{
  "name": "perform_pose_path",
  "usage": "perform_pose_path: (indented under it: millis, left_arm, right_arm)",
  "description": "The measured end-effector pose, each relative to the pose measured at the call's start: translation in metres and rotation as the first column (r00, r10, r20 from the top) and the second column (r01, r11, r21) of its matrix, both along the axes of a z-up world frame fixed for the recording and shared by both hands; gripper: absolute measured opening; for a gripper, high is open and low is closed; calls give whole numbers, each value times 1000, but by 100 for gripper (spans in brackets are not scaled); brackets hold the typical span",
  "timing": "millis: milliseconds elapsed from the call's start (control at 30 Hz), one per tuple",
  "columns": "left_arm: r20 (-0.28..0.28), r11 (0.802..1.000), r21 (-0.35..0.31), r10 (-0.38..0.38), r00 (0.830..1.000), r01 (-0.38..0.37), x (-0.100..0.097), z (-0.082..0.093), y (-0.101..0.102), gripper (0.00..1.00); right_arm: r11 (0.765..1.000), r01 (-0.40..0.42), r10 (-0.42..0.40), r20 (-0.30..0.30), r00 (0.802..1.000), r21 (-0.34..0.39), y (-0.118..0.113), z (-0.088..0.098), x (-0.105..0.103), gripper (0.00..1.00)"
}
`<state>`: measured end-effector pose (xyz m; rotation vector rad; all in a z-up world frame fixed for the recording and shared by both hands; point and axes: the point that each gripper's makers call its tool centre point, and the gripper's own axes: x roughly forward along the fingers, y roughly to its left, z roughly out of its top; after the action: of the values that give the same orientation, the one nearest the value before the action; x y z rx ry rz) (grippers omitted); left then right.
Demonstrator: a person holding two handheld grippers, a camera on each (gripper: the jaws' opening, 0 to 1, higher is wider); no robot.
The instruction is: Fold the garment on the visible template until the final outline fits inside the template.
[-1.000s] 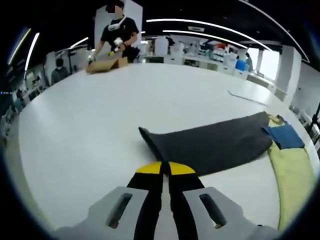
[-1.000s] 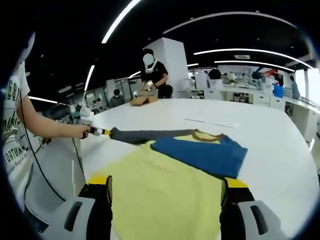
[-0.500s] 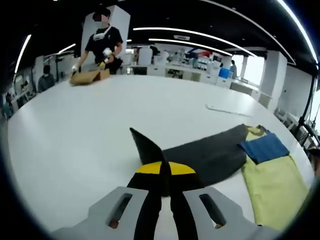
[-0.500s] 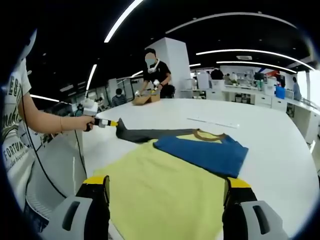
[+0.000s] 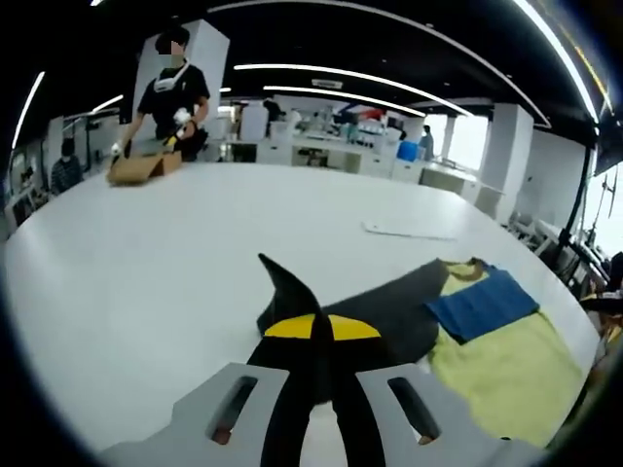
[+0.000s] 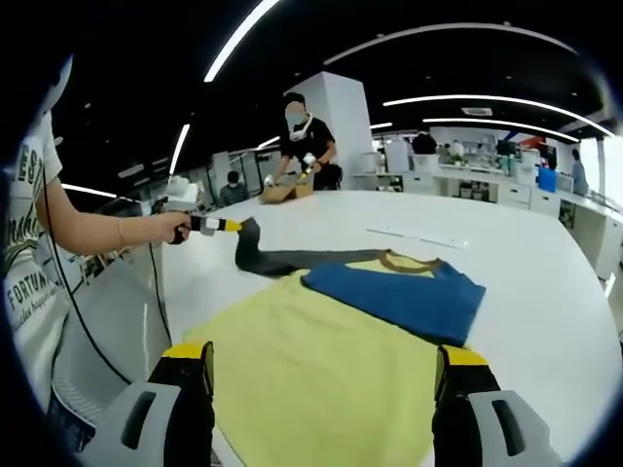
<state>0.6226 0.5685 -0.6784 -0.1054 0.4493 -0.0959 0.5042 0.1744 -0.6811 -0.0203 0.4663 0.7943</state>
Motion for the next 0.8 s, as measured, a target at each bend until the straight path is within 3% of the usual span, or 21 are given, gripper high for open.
perform_pose_path:
  millis: [533, 800]
  left_arm:
    - [8, 988, 8, -156, 988, 156, 27, 9, -58, 0]
    - [18, 980, 6, -198, 980, 198, 36, 15, -83, 0]
  right_arm:
    - [1000, 2, -2, -1, 1000, 0, -1, -1, -1, 92]
    - [1000, 4, -4, -6, 1000, 0, -1, -3, -3, 92]
